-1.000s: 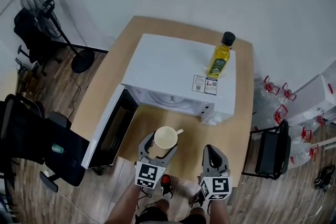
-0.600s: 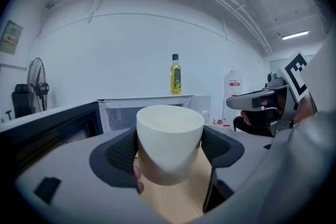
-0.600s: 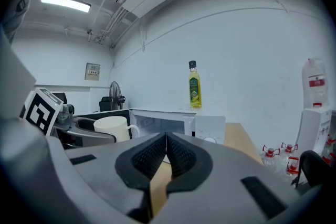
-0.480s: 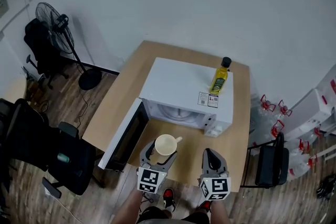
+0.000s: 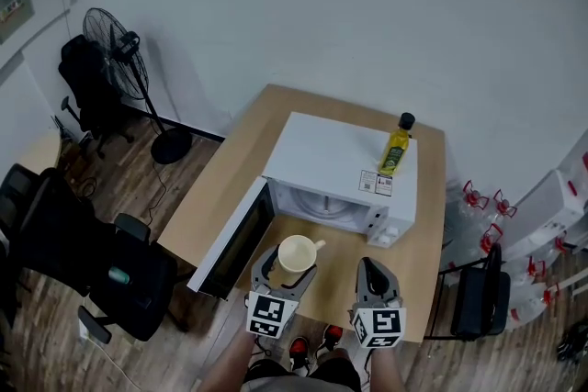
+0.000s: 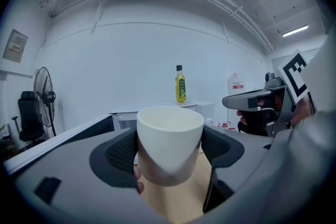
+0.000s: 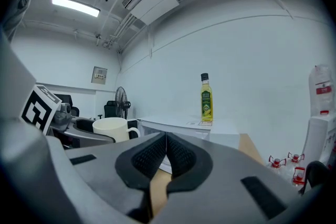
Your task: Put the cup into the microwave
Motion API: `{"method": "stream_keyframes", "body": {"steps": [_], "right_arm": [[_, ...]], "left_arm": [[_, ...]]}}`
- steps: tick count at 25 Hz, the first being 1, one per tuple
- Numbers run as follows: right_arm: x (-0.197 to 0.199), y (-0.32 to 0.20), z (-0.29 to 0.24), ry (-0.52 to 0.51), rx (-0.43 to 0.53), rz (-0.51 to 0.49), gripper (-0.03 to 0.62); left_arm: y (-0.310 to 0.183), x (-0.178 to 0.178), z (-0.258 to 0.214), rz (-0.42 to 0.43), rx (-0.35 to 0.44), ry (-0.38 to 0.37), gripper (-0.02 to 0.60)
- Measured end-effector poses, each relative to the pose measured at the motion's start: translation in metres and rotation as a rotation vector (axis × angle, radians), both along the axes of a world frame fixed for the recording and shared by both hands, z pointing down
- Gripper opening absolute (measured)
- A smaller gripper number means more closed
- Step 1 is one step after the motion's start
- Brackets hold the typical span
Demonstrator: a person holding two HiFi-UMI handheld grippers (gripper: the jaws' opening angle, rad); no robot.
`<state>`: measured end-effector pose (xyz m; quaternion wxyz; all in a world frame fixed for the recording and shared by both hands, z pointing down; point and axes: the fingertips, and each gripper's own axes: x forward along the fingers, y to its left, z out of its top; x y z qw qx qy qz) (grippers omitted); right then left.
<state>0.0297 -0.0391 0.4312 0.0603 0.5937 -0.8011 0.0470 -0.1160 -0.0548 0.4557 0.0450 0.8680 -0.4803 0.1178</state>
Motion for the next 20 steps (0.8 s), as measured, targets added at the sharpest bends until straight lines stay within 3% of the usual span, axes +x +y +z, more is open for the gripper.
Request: {"method": "stream_keyframes", "body": {"steps": [20], "right_arm": [[0.001, -0.087, 0.049, -0.045, -0.085, -0.055, 0.018]], "left_arm": [[-0.082, 0.021, 0.043, -0.024, -0.069, 0.005, 0.388]]}}
